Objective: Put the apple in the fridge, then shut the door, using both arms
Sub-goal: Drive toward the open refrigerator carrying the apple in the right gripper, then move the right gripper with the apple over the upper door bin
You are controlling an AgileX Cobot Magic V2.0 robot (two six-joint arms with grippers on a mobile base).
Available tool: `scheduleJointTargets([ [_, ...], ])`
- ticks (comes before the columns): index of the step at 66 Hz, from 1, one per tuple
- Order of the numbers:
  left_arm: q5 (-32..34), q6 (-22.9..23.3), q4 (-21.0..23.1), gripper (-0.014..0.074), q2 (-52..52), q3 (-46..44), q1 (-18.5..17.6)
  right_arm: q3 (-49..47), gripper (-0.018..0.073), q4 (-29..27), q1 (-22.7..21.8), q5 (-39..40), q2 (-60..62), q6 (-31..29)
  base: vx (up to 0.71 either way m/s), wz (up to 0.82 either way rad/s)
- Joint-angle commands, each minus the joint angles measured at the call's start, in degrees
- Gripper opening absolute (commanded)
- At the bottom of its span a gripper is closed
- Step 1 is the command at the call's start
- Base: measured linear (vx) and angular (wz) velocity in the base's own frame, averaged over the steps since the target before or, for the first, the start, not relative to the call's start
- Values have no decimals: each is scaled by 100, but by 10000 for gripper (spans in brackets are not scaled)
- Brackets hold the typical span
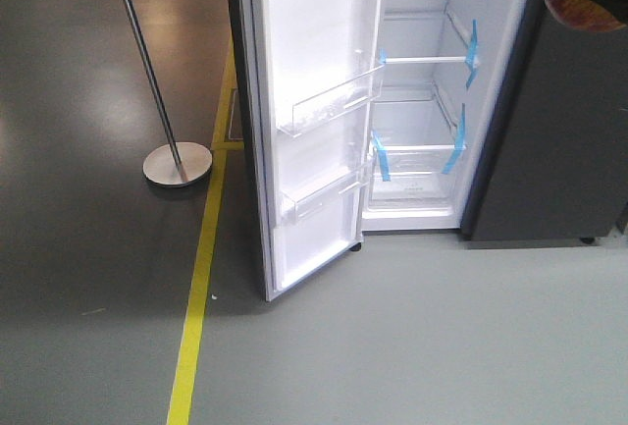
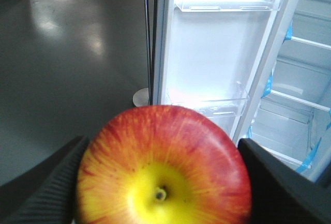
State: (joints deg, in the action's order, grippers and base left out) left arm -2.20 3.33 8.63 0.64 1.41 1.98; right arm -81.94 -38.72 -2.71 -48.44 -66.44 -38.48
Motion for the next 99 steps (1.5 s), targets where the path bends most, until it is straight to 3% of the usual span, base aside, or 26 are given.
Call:
scheduleJointTargets([
  [1,418,53,38,-7,87,-107,-9,-169,109,-202,-13,362,117,-39,14,7],
  [99,418,53,38,-7,87,-107,-9,-169,109,-202,-13,362,117,-39,13,0],
])
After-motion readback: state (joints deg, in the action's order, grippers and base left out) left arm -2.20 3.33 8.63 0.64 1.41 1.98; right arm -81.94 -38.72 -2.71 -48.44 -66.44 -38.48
